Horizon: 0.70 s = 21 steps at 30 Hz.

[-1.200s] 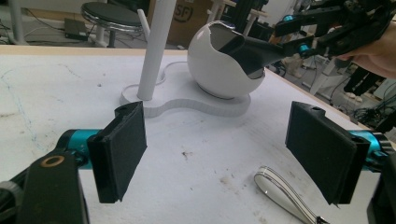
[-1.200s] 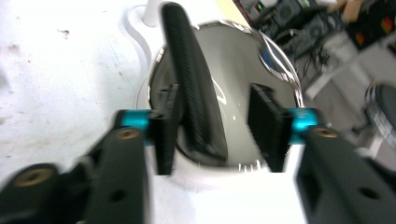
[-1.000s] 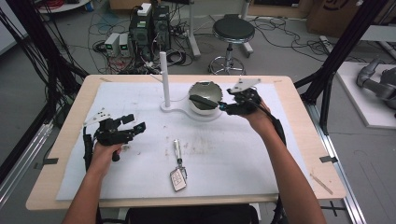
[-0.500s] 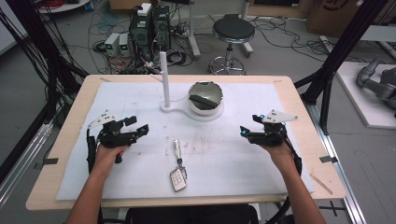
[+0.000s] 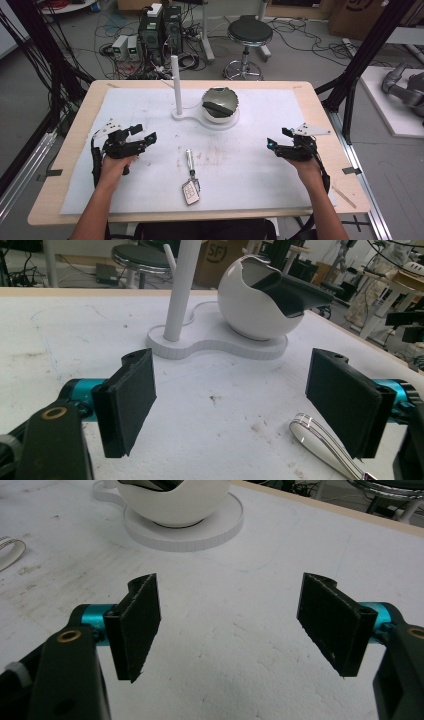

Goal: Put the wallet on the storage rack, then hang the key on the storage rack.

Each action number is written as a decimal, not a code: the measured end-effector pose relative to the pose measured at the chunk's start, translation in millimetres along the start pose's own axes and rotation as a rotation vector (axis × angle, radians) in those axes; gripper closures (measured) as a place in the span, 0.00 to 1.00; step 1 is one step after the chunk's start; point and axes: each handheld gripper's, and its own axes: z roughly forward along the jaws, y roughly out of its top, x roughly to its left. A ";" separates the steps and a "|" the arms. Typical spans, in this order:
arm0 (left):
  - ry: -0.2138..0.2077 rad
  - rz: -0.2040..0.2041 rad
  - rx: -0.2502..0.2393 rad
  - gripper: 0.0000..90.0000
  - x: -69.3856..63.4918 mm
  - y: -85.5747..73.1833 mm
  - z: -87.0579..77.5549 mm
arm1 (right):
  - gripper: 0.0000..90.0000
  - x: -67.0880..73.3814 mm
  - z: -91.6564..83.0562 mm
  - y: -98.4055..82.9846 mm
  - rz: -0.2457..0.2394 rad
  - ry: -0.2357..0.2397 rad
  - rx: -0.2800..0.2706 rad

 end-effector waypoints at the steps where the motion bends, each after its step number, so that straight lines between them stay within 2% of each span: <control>1: 0.000 0.001 0.000 0.22 -0.2 0.0 0.2 | 0.29 0.0 0.0 0.0 0.000 0.000 0.000; 5: -0.002 0.004 0.008 0.22 -0.9 -0.7 2.2 | 0.29 -1.7 -1.1 -0.4 0.010 -0.002 -0.005; 9: 0.000 -0.010 -0.018 0.22 -2.0 -0.4 1.5 | 0.29 -2.2 -0.2 -1.9 0.016 0.005 0.004; 13: -0.006 -0.012 -0.014 0.22 -1.8 -0.8 2.5 | 0.29 -1.1 2.5 -3.1 0.008 0.012 0.011; 18: -0.014 -0.006 -0.018 0.22 -6.8 -0.3 4.4 | 0.29 0.7 3.3 -2.4 0.002 0.011 0.011; 21: -0.002 0.003 -0.013 0.22 -13.1 -0.4 5.0 | 0.30 0.6 2.1 -2.7 -0.008 0.005 0.011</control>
